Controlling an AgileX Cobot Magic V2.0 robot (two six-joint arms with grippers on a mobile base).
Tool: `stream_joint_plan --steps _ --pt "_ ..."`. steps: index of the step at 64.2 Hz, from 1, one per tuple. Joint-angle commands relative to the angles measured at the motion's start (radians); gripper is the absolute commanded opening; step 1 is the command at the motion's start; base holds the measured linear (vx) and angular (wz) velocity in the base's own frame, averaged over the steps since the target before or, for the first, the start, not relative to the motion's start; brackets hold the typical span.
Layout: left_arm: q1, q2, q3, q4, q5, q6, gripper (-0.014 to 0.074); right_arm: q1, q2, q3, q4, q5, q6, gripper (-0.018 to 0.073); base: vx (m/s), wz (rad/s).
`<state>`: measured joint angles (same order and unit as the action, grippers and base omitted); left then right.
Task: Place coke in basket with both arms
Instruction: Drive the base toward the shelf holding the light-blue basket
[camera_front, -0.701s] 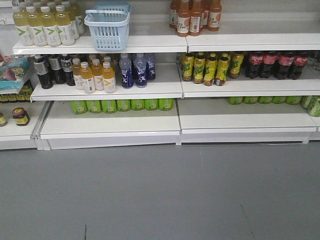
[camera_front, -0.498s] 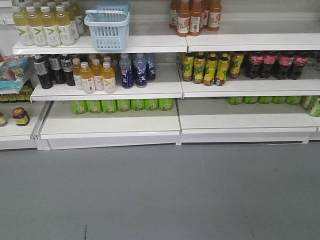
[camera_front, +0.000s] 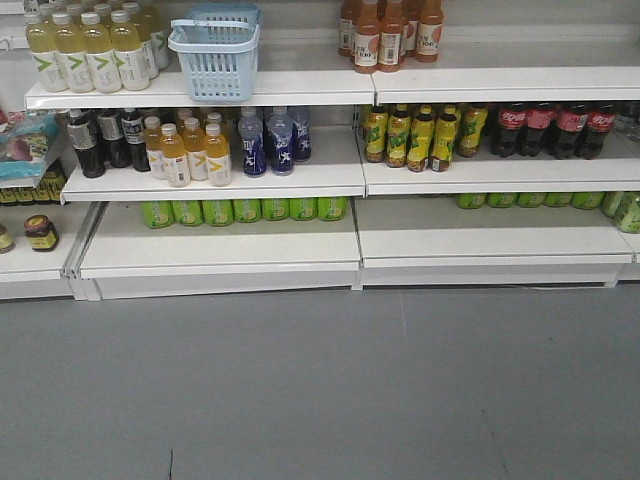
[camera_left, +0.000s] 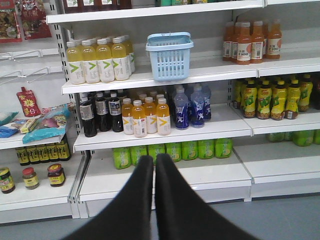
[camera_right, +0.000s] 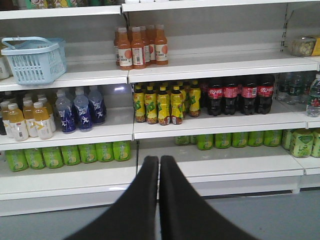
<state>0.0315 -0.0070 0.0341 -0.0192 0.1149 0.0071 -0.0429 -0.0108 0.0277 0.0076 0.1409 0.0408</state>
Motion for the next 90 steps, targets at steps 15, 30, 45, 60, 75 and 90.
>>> stream_joint_plan --steps 15,30,45,60,75,90 --pt "0.002 -0.020 -0.001 -0.008 -0.078 -0.017 -0.0007 -0.005 -0.018 0.011 -0.008 -0.078 -0.004 -0.0009 0.02 0.00" --pt "0.002 -0.020 -0.001 -0.008 -0.078 -0.017 -0.0007 -0.005 -0.018 0.011 -0.008 -0.078 -0.004 -0.0009 0.10 0.00" --pt "0.002 -0.020 -0.001 -0.008 -0.078 -0.017 -0.0008 -0.005 -0.018 0.011 -0.008 -0.078 -0.004 -0.0009 0.17 0.01" --pt "0.002 -0.020 -0.001 -0.008 -0.078 -0.017 -0.0008 -0.005 -0.018 0.011 -0.008 -0.078 -0.004 -0.0009 0.19 0.10" --pt "0.002 -0.020 -0.001 -0.008 -0.078 -0.017 -0.0008 -0.005 -0.018 0.011 -0.008 -0.078 -0.004 -0.0009 0.17 -0.01" --pt "0.002 -0.020 -0.001 -0.008 -0.078 -0.017 -0.0008 -0.005 -0.018 0.011 -0.008 -0.078 -0.004 -0.0009 0.15 0.00"
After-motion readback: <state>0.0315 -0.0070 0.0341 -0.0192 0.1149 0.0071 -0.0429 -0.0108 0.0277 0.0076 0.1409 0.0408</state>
